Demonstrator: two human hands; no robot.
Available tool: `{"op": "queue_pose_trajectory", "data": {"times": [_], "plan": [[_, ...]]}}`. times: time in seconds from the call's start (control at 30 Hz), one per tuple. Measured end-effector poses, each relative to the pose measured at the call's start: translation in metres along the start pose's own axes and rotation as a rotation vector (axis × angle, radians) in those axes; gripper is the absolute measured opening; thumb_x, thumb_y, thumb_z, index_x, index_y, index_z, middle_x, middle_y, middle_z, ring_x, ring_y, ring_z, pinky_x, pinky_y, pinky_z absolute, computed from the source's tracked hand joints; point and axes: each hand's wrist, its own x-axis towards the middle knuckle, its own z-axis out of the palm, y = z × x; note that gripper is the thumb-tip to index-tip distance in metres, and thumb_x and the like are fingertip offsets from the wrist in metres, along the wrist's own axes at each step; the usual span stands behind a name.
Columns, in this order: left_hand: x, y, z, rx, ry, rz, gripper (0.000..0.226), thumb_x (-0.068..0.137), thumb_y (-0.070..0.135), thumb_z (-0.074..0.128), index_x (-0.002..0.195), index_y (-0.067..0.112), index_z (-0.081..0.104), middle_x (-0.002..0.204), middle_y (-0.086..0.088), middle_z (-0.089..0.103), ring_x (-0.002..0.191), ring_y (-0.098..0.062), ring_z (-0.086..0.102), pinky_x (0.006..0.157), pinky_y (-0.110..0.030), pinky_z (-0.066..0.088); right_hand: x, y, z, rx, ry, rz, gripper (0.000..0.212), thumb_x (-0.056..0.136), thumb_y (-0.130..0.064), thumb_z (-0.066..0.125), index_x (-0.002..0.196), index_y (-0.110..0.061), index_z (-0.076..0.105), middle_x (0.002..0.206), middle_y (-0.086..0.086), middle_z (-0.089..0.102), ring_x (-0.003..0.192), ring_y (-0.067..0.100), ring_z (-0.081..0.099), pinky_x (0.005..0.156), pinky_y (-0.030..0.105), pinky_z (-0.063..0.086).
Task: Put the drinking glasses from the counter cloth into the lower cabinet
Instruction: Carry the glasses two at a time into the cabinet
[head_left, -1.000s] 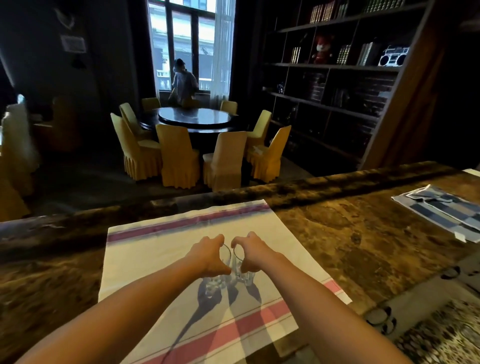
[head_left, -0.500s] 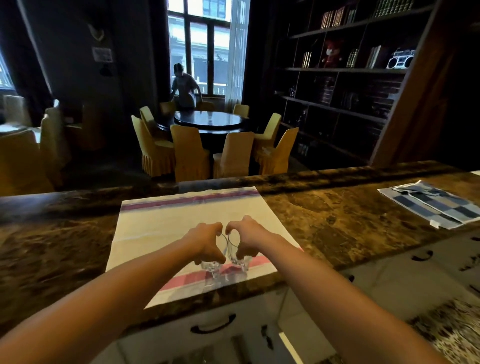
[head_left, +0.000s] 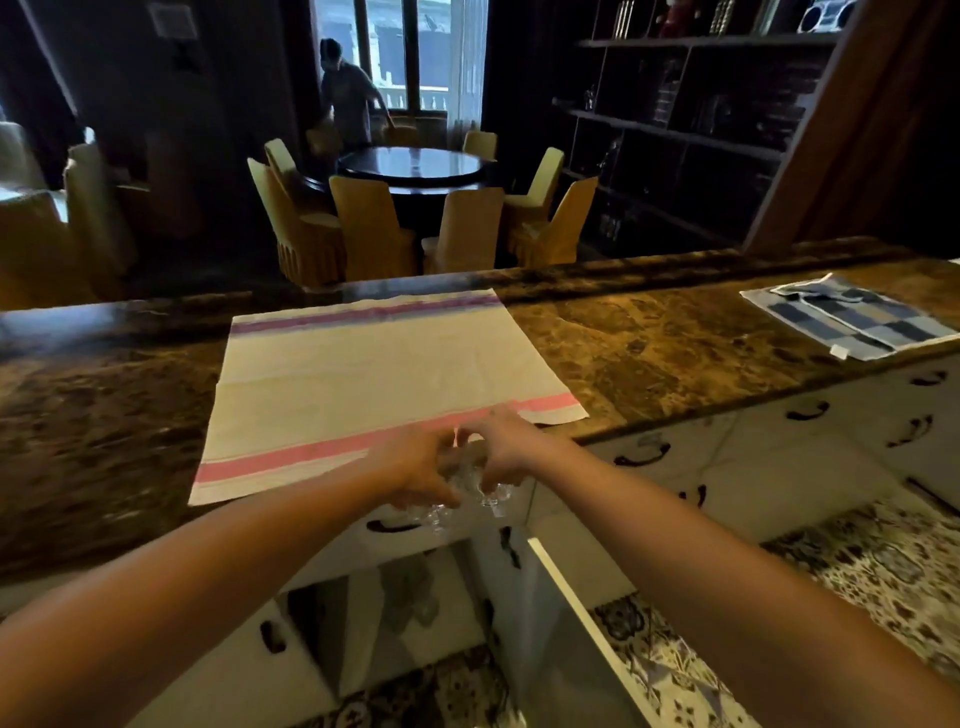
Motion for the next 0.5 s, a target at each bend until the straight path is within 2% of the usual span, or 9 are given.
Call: {"op": "queue_pose_trajectory", "data": {"times": [0.07,0.13,0.27,0.4,0.5], "plan": [[-0.007,0.003,0.014,0.112,-0.007,0.037,0.086,0.066,0.051,0.079,0.142,0.036,0.041,0.125,0.005,0.064,0.103,-0.019,0.061,0.089,-0.033,0.052,-0.008,0.006,0.013,-0.028,-0.035,0.021,0.069,0.069,-0.01,0.083,0.128,-0.029,0.052,0.115,0.002,0.04,0.091,0.024,0.055,0.059,0.03,0.056],[-0.01,0.004,0.03,0.178,-0.046,0.018,0.09,0.066,0.059,0.076,0.144,0.039,0.035,0.122,0.005,0.064,0.104,-0.02,0.062,0.089,-0.037,0.053,-0.013,0.013,0.028,-0.054,-0.058,0.054,0.073,0.069,-0.016,0.084,0.131,-0.033,0.049,0.122,0.005,0.038,0.104,0.028,0.052,0.075,0.037,0.058],[-0.014,-0.002,0.063,0.217,-0.067,0.022,0.086,0.068,0.063,0.073,0.141,0.045,0.033,0.108,0.006,0.066,0.092,-0.016,0.063,0.08,-0.034,0.055,-0.014,0.033,0.071,-0.065,-0.121,0.093,0.085,0.07,-0.028,0.084,0.14,-0.039,0.038,0.144,0.01,0.031,0.128,0.036,0.044,0.095,0.047,0.051],[-0.012,-0.013,0.098,0.178,-0.148,0.004,0.075,0.073,0.054,0.074,0.137,0.035,0.04,0.114,0.002,0.06,0.099,-0.019,0.061,0.083,-0.035,0.054,-0.005,0.05,0.115,-0.042,-0.182,0.149,0.091,0.071,-0.025,0.083,0.144,-0.042,0.032,0.157,0.012,0.015,0.133,0.04,0.041,0.098,0.048,0.05],[-0.007,-0.024,0.13,0.17,-0.197,-0.014,0.08,0.074,0.054,0.073,0.141,0.033,0.036,0.121,-0.003,0.056,0.105,-0.024,0.059,0.084,-0.036,0.052,0.006,0.06,0.147,-0.044,-0.216,0.171,0.084,0.072,-0.027,0.082,0.141,-0.041,0.036,0.151,0.013,0.022,0.129,0.041,0.043,0.097,0.046,0.05]]}}
